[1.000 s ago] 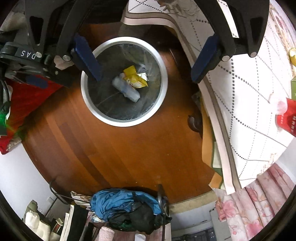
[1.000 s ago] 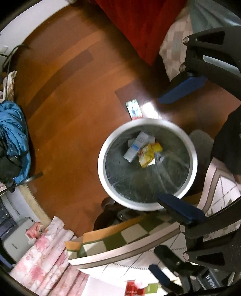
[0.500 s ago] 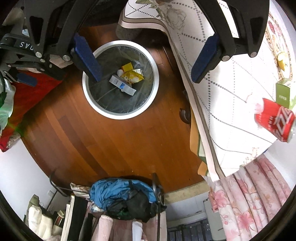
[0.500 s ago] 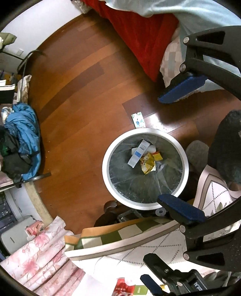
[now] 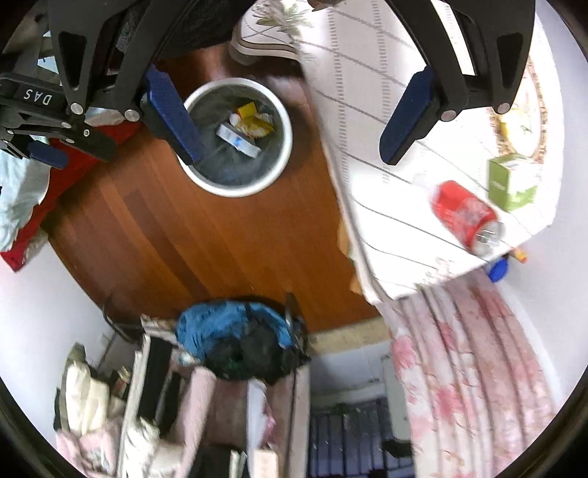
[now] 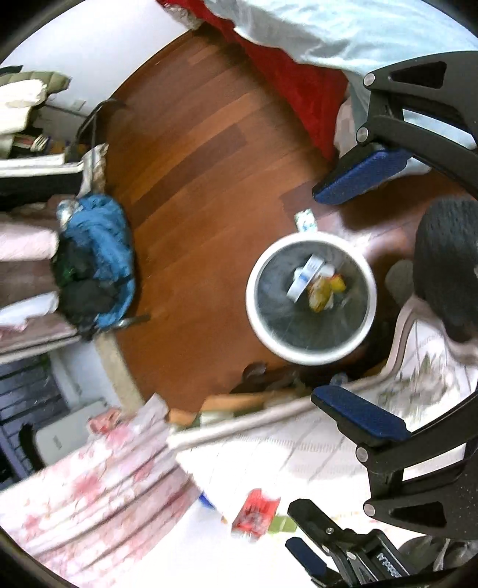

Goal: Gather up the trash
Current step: 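Grasp the red Coca-Cola can with the right tool while the left tool grasps the green-white box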

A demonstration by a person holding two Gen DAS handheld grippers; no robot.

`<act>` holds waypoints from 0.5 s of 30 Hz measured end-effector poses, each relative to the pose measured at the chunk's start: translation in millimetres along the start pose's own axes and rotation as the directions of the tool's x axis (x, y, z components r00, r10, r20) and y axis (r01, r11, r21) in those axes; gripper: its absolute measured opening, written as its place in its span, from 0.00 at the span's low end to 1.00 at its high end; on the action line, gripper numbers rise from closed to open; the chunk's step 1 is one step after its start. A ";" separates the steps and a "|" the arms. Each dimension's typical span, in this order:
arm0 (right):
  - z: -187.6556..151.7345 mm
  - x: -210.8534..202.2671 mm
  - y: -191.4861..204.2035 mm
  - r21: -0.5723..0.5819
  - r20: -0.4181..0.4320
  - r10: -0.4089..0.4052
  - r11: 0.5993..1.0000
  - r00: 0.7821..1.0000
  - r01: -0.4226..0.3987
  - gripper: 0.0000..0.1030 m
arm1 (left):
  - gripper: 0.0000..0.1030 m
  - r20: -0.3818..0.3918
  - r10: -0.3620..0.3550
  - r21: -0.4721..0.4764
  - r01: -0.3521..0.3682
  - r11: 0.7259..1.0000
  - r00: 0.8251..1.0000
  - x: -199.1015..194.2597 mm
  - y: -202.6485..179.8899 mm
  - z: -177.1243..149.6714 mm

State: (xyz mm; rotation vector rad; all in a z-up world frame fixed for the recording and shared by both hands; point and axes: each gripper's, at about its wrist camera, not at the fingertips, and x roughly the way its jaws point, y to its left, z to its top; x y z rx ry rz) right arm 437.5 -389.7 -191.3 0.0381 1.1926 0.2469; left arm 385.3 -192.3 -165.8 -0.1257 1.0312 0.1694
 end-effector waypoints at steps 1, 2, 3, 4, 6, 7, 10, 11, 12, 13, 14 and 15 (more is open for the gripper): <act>2.5 -6.6 12.5 -0.010 0.011 0.022 1.000 1.000 -0.021 0.97 | 0.96 0.019 0.015 -0.016 -0.014 1.000 1.000 -10.2 11.9 2.7; 4.8 -9.9 24.0 -0.020 0.017 0.040 0.999 0.999 -0.040 0.97 | 0.96 0.034 0.028 -0.034 -0.026 0.999 0.999 -18.1 23.8 4.6; 7.6 -13.6 43.3 -0.042 0.021 0.069 0.997 0.997 -0.068 0.97 | 0.96 0.047 0.038 -0.054 -0.036 0.998 0.998 -24.0 35.7 5.6; 9.3 -14.0 57.7 -0.060 0.021 0.086 0.995 0.996 -0.084 0.97 | 0.96 0.062 0.058 -0.084 -0.053 0.995 0.996 -32.1 56.7 6.1; 11.4 -11.9 93.3 -0.103 0.013 0.120 0.988 0.993 -0.118 0.97 | 0.96 0.073 0.103 -0.130 -0.093 0.987 0.992 -39.3 89.0 4.9; 14.1 -7.1 120.3 -0.137 -0.001 0.145 0.980 0.989 -0.144 0.97 | 0.96 0.070 0.142 -0.163 -0.129 0.978 0.987 -41.2 112.8 3.4; 18.9 9.6 188.2 -0.211 -0.039 0.191 0.958 0.981 -0.195 0.97 | 0.96 0.031 0.242 -0.244 -0.227 0.943 0.970 -37.4 179.3 -7.6; 18.9 13.8 204.5 -0.228 -0.050 0.198 0.952 0.979 -0.204 0.97 | 0.96 0.019 0.276 -0.267 -0.261 0.928 0.961 -35.9 198.6 -13.3; 20.3 22.1 229.6 -0.257 -0.067 0.208 0.942 0.976 -0.218 0.97 | 0.96 0.003 0.312 -0.287 -0.298 0.910 0.950 -33.0 218.4 -19.4; 21.6 30.9 254.0 -0.288 -0.082 0.211 0.931 0.974 -0.226 0.97 | 0.96 -0.029 0.357 -0.315 -0.348 0.883 0.933 -27.1 244.6 -27.3; 23.2 40.6 278.1 -0.317 -0.093 0.207 0.921 0.974 -0.226 0.97 | 0.96 -0.051 0.387 -0.334 -0.381 0.862 0.921 -22.7 261.2 -33.3; 25.3 52.0 304.2 -0.350 -0.106 0.198 0.910 0.974 -0.223 0.97 | 0.96 -0.074 0.416 -0.352 -0.414 0.839 0.906 -19.1 280.5 -41.7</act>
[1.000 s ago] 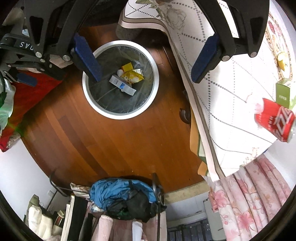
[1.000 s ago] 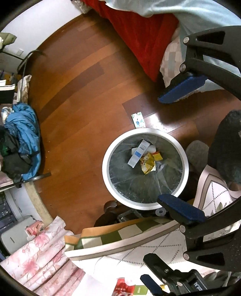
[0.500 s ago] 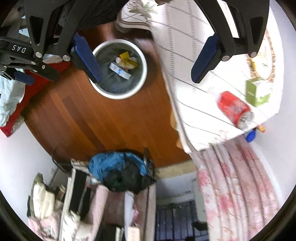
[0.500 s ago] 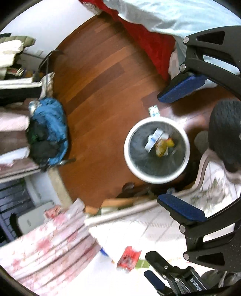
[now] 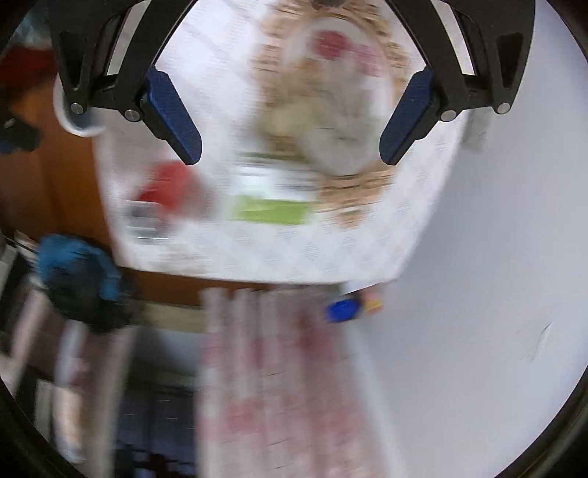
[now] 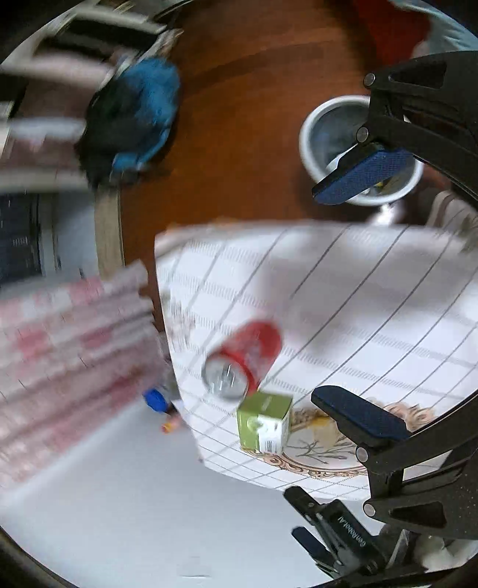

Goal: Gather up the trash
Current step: 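Grasp the red Coca-Cola can with the right tool while the left tool grasps the green-white box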

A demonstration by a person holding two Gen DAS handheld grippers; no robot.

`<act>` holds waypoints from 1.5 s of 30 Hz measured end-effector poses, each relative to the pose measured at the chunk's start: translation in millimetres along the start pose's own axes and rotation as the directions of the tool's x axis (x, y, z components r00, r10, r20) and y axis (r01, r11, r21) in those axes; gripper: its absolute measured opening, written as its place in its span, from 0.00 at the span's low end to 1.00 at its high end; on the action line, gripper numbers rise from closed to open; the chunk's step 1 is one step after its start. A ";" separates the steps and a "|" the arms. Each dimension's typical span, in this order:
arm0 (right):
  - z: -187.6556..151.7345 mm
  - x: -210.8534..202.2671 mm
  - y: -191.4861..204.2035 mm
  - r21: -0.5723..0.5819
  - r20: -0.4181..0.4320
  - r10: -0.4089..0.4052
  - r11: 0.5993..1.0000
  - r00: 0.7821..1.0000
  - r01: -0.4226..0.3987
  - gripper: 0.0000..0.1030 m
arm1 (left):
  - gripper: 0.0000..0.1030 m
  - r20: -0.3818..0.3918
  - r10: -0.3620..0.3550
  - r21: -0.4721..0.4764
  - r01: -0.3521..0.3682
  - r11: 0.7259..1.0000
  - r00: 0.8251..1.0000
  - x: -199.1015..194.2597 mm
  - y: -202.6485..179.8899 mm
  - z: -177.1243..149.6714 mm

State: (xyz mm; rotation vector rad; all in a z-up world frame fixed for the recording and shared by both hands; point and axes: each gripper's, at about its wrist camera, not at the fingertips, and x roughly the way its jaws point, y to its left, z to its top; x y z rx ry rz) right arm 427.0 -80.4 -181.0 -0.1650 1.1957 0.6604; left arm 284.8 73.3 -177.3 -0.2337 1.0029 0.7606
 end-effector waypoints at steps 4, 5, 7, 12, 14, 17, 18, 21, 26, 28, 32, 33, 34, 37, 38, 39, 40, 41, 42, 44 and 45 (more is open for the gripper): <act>33.3 51.3 48.6 -0.085 -0.055 -0.050 0.995 0.997 0.045 0.97 | 0.96 -0.068 0.108 -0.062 -0.112 0.992 0.992 47.7 51.3 -7.1; 39.4 61.9 56.3 -0.098 -0.067 -0.066 0.993 0.996 0.059 0.97 | 0.96 -0.085 0.115 -0.068 -0.121 0.990 0.990 57.2 58.3 -8.0; 52.2 85.7 68.5 -0.125 -0.096 -0.108 0.988 0.990 0.096 0.97 | 0.96 -0.108 0.120 -0.075 -0.129 0.989 0.987 71.7 66.8 -9.3; 72.9 126.6 71.8 -0.103 -0.154 -0.111 0.990 0.982 0.095 0.92 | 0.96 -0.137 0.071 -0.045 -0.078 0.996 0.988 89.7 53.6 -4.9; 74.3 130.1 67.4 -0.091 -0.169 -0.079 0.994 0.983 0.064 0.68 | 0.96 -0.151 0.027 -0.030 -0.031 0.999 0.988 94.8 43.9 2.7; 77.0 122.1 59.2 -0.085 -0.155 -0.085 0.994 0.984 0.072 0.67 | 0.96 -0.165 -0.048 -0.011 0.047 0.999 0.985 97.8 27.2 12.3; 79.4 117.7 54.0 -0.075 -0.147 -0.085 0.994 0.985 0.075 0.67 | 0.96 -0.165 -0.067 -0.002 0.068 0.998 0.984 96.4 21.2 14.7; 88.9 109.3 37.5 -0.058 -0.128 -0.119 0.992 0.985 0.113 0.67 | 0.96 -0.159 -0.109 0.047 0.117 0.992 0.981 94.0 -0.2 23.4; 96.3 115.1 16.9 -0.041 -0.162 -0.149 0.989 0.975 0.144 0.67 | 0.96 -0.208 -0.106 0.141 0.137 0.980 0.972 110.4 -30.5 34.1; 95.5 119.9 12.8 -0.040 -0.180 -0.147 0.989 0.973 0.142 0.67 | 0.98 -0.229 -0.084 0.179 0.127 0.976 0.970 120.2 -40.3 34.1; 94.8 124.0 13.0 -0.057 -0.185 -0.154 0.988 0.970 0.146 0.67 | 1.00 -0.258 -0.118 0.178 0.167 0.970 0.959 130.1 -47.0 37.5; 95.9 125.0 13.3 -0.059 -0.186 -0.156 0.987 0.970 0.148 0.67 | 1.00 -0.263 -0.096 0.193 0.150 0.970 0.960 132.0 -49.3 38.2; 95.8 125.8 14.7 -0.059 -0.186 -0.158 0.987 0.970 0.150 0.67 | 1.00 -0.271 -0.079 0.206 0.137 0.969 0.959 134.6 -51.2 38.4; 96.5 126.2 15.1 -0.064 -0.187 -0.158 0.987 0.970 0.149 0.67 | 1.00 -0.305 -0.078 0.195 0.142 0.970 0.949 142.9 -51.7 35.4; 96.4 126.2 14.7 -0.064 -0.187 -0.157 0.987 0.970 0.147 0.67 | 1.00 -0.310 -0.077 0.194 0.142 0.971 0.948 145.6 -51.4 34.0; 96.4 126.2 14.6 -0.065 -0.187 -0.156 0.987 0.970 0.146 0.67 | 0.99 -0.313 -0.078 0.192 0.144 0.971 0.946 147.8 -51.2 32.6; 96.3 125.9 14.4 -0.068 -0.187 -0.155 0.987 0.970 0.145 0.67 | 0.99 -0.312 -0.079 0.189 0.143 0.972 0.947 149.7 -50.3 31.1; 96.7 126.0 14.6 -0.068 -0.187 -0.155 0.987 0.970 0.145 0.67 | 0.97 -0.304 -0.080 0.186 0.141 0.972 0.949 149.5 -49.2 30.1; 96.8 126.0 14.7 -0.070 -0.187 -0.155 0.987 0.970 0.144 0.67 | 0.86 -0.291 -0.079 0.182 0.136 0.974 0.953 148.7 -47.9 29.4; 96.6 125.6 13.5 -0.066 -0.188 -0.152 0.988 0.970 0.142 0.67 | 0.86 -0.271 -0.085 0.165 0.133 0.977 0.959 145.1 -44.0 28.8; 96.9 126.0 14.5 -0.064 -0.187 -0.152 0.988 0.970 0.143 0.67 | 0.86 -0.255 -0.086 0.160 0.130 0.979 0.963 142.6 -42.3 29.3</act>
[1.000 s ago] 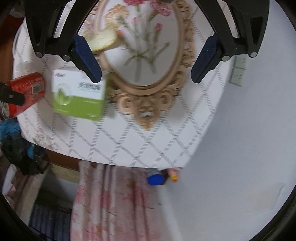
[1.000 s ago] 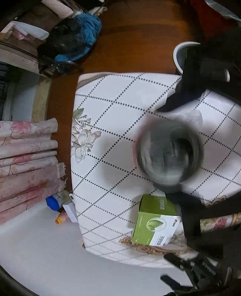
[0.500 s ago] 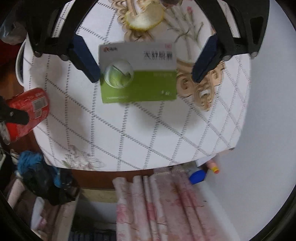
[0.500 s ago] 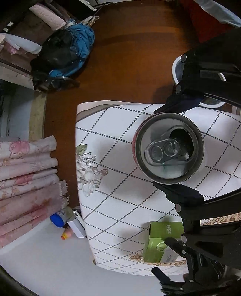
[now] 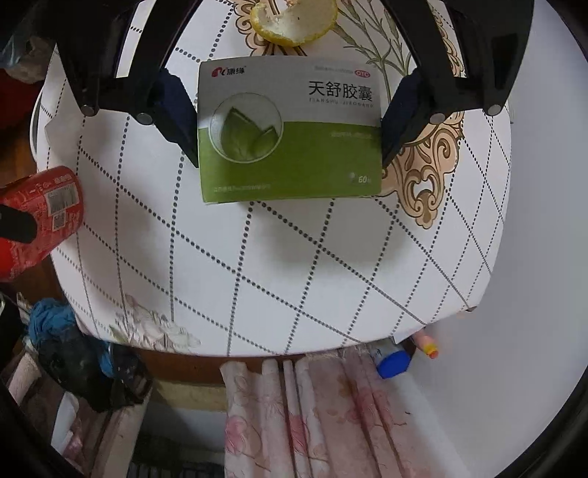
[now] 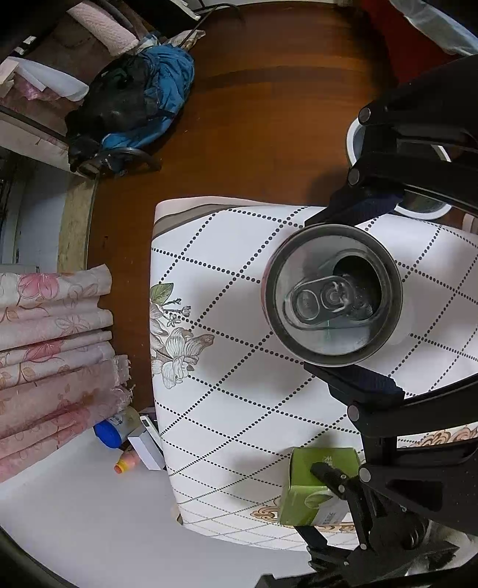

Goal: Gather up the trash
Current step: 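Grasp the red Coca-Cola can with the right tool while the left tool grasps the green-white box, then carry the can and green box over the white bin and open both tools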

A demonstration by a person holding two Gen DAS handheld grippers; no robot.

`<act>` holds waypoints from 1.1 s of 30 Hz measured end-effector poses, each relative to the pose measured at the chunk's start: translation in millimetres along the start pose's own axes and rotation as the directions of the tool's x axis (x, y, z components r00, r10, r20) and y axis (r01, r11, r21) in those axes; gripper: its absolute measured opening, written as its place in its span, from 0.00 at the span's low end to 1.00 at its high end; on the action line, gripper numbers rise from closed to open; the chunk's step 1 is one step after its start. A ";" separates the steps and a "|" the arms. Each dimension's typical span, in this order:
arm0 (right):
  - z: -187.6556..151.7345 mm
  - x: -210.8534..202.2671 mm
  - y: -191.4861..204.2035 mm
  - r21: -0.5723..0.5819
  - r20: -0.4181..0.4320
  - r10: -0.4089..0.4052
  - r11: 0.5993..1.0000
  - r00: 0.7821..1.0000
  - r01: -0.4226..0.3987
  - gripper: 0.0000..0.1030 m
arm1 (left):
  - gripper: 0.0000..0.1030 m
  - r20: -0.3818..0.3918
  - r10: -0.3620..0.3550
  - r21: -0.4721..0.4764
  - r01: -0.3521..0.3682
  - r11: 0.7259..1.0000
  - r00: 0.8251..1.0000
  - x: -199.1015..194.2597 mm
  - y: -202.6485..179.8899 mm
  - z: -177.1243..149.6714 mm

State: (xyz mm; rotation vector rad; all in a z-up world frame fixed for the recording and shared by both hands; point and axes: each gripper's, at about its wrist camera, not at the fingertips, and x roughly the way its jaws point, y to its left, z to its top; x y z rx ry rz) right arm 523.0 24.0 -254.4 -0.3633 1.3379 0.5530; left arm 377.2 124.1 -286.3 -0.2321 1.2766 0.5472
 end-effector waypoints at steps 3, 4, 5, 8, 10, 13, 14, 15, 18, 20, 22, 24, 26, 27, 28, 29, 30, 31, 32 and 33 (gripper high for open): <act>-0.8 -0.9 -0.8 0.008 0.007 0.006 1.000 1.000 -0.006 0.67 | 0.85 0.033 0.019 -0.013 -0.018 1.000 0.999 -6.8 3.5 -0.3; -1.2 -1.0 -1.3 0.011 0.009 0.008 1.000 1.000 -0.008 0.67 | 0.85 0.041 0.020 -0.019 -0.020 1.000 0.999 -9.3 5.1 -0.3; -1.6 -1.2 -2.0 0.016 0.012 0.010 1.000 1.000 -0.010 0.67 | 0.85 0.051 0.025 -0.025 -0.024 0.999 0.998 -12.3 6.7 -0.1; -5.0 -5.5 -2.4 0.023 0.030 0.018 1.000 0.999 -0.019 0.66 | 0.85 0.089 0.035 -0.040 -0.031 0.999 0.995 -25.4 10.7 -1.0; -7.5 -10.1 -2.0 0.025 0.042 0.025 0.999 0.999 -0.026 0.66 | 0.85 0.117 0.043 -0.046 -0.038 0.998 0.992 -34.7 13.3 -1.8; -14.0 -23.5 -1.9 0.014 0.073 0.032 0.999 0.997 -0.034 0.66 | 0.85 0.165 0.054 -0.054 -0.046 0.997 0.985 -53.0 15.3 -5.0; -16.2 -28.3 -3.0 0.014 0.083 0.036 0.999 0.996 -0.037 0.66 | 0.85 0.180 0.058 -0.054 -0.049 0.997 0.982 -58.7 14.8 -6.6; -19.2 -33.4 -4.6 0.016 0.095 0.039 0.999 0.995 -0.040 0.66 | 0.85 0.199 0.063 -0.056 -0.053 0.997 0.978 -67.6 14.3 -8.8; -28.5 -50.2 -11.9 0.016 0.130 0.044 0.999 0.990 -0.047 0.66 | 0.85 0.247 0.062 -0.062 -0.048 0.997 0.967 -90.2 12.5 -13.5; -37.1 -64.7 -18.8 0.024 0.167 0.038 0.999 0.985 -0.043 0.66 | 0.85 0.281 0.053 -0.068 -0.035 0.997 0.958 -108.3 9.8 -16.4; -46.6 -80.9 -30.3 0.037 0.206 0.033 0.998 0.978 -0.041 0.66 | 0.85 0.315 0.040 -0.063 -0.021 0.998 0.948 -126.7 3.8 -20.8; -56.8 -95.4 -44.6 0.056 0.238 0.037 0.997 0.971 -0.052 0.66 | 0.85 0.340 0.026 -0.059 -0.007 0.998 0.940 -141.5 -3.1 -24.3; -70.6 -111.4 -63.0 0.082 0.269 0.042 0.994 0.962 -0.067 0.66 | 0.85 0.376 0.009 -0.049 0.010 0.999 0.927 -161.3 -15.7 -31.0; -80.9 -121.3 -76.3 0.100 0.288 0.042 0.992 0.957 -0.074 0.66 | 0.85 0.386 0.001 -0.044 0.017 0.999 0.923 -166.2 -20.6 -32.6; -88.0 -127.4 -85.9 0.112 0.300 0.042 0.991 0.953 -0.079 0.66 | 0.85 0.398 -0.013 -0.036 0.029 0.999 0.917 -173.5 -28.0 -35.6; -96.4 -133.5 -96.5 0.125 0.311 0.039 0.989 0.950 -0.082 0.66 | 0.85 0.409 -0.032 -0.021 0.045 0.999 0.912 -181.3 -38.6 -39.4; -106.3 -140.0 -108.9 0.143 0.322 0.034 0.986 0.946 -0.084 0.66 | 0.85 0.415 -0.049 -0.008 0.058 0.998 0.908 -186.6 -48.2 -42.5; -117.8 -146.0 -123.4 0.161 0.331 0.027 0.983 0.943 -0.085 0.66 | 0.85 0.420 -0.068 0.006 0.072 0.997 0.905 -190.8 -57.4 -45.1; -127.8 -149.9 -135.2 0.178 0.335 0.021 0.980 0.942 -0.085 0.66 | 0.85 0.424 -0.090 0.028 0.086 0.996 0.901 -195.9 -70.1 -48.7; -138.3 -153.7 -148.0 0.197 0.338 0.014 0.977 0.941 -0.085 0.66 | 0.85 0.425 -0.108 0.045 0.098 0.994 0.899 -199.3 -81.6 -51.6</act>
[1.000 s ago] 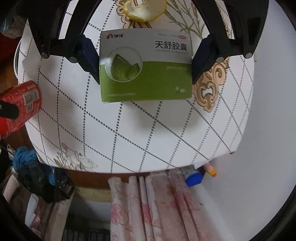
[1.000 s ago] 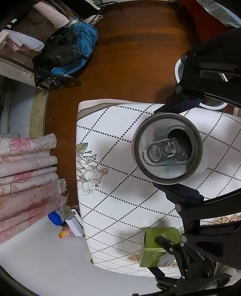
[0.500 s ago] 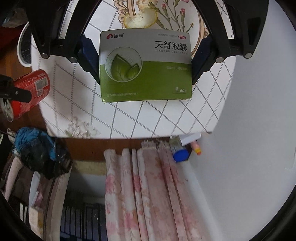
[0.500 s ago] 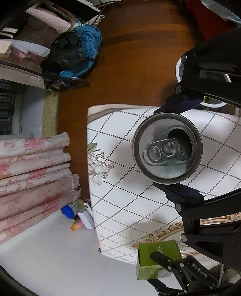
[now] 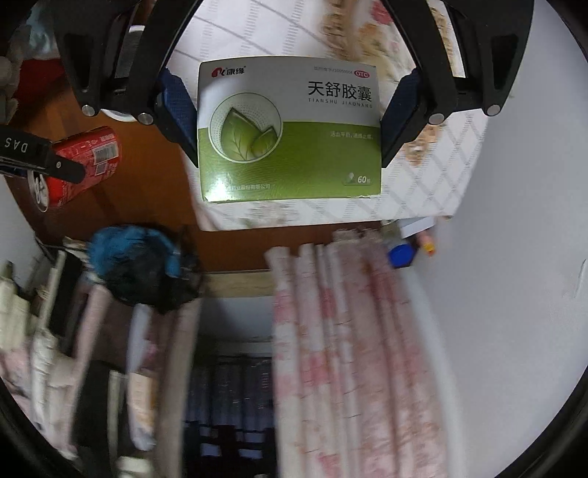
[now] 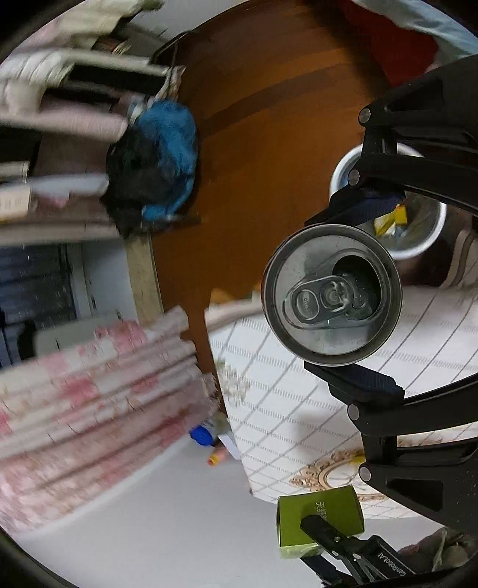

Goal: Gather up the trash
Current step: 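Carry the can and green box over the white bin and open both tools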

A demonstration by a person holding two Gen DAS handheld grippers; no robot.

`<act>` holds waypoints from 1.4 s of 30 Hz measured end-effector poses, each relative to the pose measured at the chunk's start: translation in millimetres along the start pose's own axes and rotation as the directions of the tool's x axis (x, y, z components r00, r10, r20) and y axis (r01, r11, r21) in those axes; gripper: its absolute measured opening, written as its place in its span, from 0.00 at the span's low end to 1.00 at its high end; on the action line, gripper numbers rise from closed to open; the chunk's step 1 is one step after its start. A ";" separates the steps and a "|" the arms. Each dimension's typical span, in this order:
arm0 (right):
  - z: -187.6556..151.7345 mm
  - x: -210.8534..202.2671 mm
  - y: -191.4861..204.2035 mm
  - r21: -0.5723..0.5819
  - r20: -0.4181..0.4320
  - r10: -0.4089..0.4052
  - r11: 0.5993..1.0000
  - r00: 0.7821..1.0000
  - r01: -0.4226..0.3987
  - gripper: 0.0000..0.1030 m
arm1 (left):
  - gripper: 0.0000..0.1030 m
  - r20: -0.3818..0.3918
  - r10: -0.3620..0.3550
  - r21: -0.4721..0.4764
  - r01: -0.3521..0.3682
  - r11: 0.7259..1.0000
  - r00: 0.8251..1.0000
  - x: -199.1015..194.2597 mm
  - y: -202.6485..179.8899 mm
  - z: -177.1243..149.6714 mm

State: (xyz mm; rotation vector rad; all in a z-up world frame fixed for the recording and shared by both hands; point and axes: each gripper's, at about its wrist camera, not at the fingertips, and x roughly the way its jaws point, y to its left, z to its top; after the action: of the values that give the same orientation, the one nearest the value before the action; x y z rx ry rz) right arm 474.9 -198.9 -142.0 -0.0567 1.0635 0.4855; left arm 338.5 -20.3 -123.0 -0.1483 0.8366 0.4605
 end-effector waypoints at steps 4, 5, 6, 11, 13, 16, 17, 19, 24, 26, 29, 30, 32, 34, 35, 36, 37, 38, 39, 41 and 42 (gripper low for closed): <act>-30.8 -22.1 -65.5 0.077 -0.005 -0.039 0.996 0.999 0.039 0.66 | 0.85 -0.013 -0.096 0.050 0.096 0.994 0.995 -5.4 -58.1 -8.8; -39.9 -24.6 -84.1 0.101 -0.013 -0.052 0.993 0.999 0.053 0.66 | 0.85 -0.025 -0.122 0.066 0.123 0.990 0.992 -4.1 -76.0 -13.2; -48.3 -24.9 -100.4 0.122 -0.024 -0.062 0.990 0.998 0.064 0.66 | 0.85 -0.035 -0.139 0.075 0.141 0.987 0.990 -2.8 -87.5 -16.5; -87.2 -6.0 -174.1 0.227 -0.108 -0.079 0.969 0.991 0.102 0.66 | 0.85 -0.126 -0.230 0.100 0.243 0.965 0.965 23.1 -157.2 -43.4; -98.9 6.6 -195.5 0.258 -0.139 -0.066 0.961 0.988 0.100 0.66 | 0.85 -0.180 -0.256 0.098 0.276 0.956 0.950 37.4 -179.9 -54.5; -113.1 29.7 -221.9 0.309 -0.178 -0.027 0.947 0.984 0.082 0.66 | 0.85 -0.270 -0.285 0.102 0.321 0.942 0.920 62.5 -209.2 -69.1; -116.8 35.5 -229.8 0.323 -0.184 -0.016 0.943 0.983 0.076 0.66 | 0.85 -0.295 -0.293 0.098 0.333 0.938 0.910 70.0 -215.0 -71.8; -122.7 51.1 -243.3 0.346 -0.201 0.003 0.936 0.980 0.068 0.66 | 0.85 -0.348 -0.309 0.084 0.358 0.930 0.885 86.6 -225.0 -77.6; -130.6 83.3 -260.4 0.384 -0.236 0.040 0.922 0.971 0.055 0.67 | 0.87 -0.451 -0.351 0.024 0.404 0.915 0.821 119.5 -239.5 -90.2; -133.6 99.7 -265.0 0.390 -0.270 0.055 0.919 0.961 0.056 0.67 | 0.88 -0.476 -0.330 0.032 0.391 0.920 0.815 127.0 -242.5 -94.3; -138.9 121.2 -270.7 0.404 -0.306 0.099 0.914 0.947 0.035 0.70 | 1.00 -0.497 -0.301 0.054 0.376 0.925 0.814 130.0 -247.7 -102.8; -140.2 126.7 -270.8 0.400 -0.322 0.095 0.916 0.942 0.044 0.86 | 1.00 -0.497 -0.294 0.059 0.371 0.927 0.816 129.5 -247.4 -104.8; -141.8 130.2 -270.5 0.394 -0.332 0.093 0.918 0.939 0.048 0.99 | 1.00 -0.493 -0.282 0.070 0.361 0.930 0.823 125.1 -246.6 -107.3; -144.0 129.7 -268.0 0.370 -0.350 0.061 0.926 0.935 0.078 0.99 | 1.00 -0.485 -0.266 0.085 0.347 0.934 0.833 121.7 -243.6 -110.1; -145.5 127.9 -266.5 0.353 -0.357 0.038 0.931 0.933 0.097 0.99 | 1.00 -0.479 -0.254 0.094 0.337 0.937 0.840 121.1 -241.5 -110.5; -146.4 126.0 -266.0 0.341 -0.362 0.023 0.934 0.932 0.110 0.99 | 1.00 -0.474 -0.244 0.104 0.329 0.938 0.846 118.4 -241.1 -110.0; -147.0 124.2 -263.6 0.321 -0.370 -0.001 0.938 0.929 0.129 0.99 | 1.00 -0.469 -0.236 0.112 0.322 0.940 0.851 120.4 -240.1 -110.5; -146.6 121.8 -261.3 0.304 -0.373 -0.022 0.942 0.928 0.144 0.99 | 1.00 -0.462 -0.224 0.122 0.312 0.942 0.858 120.1 -239.4 -111.0; -146.7 119.7 -259.9 0.293 -0.375 -0.037 0.943 0.926 0.156 0.99 | 1.00 -0.458 -0.218 0.128 0.306 0.943 0.862 121.6 -239.8 -110.1; -146.4 113.9 -256.9 0.275 -0.375 -0.063 0.945 0.925 0.176 0.99 | 1.00 -0.448 -0.206 0.136 0.294 0.946 0.870 122.1 -238.5 -107.4; -146.7 109.9 -255.4 0.268 -0.372 -0.072 0.946 0.925 0.182 0.99 | 1.00 -0.441 -0.199 0.143 0.288 0.947 0.875 119.0 -237.3 -106.8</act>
State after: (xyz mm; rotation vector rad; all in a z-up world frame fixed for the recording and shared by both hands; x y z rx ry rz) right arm 501.3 -428.4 -355.2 0.0551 1.4743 0.1912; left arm 441.4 -224.6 -295.0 -0.1640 1.2683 0.0957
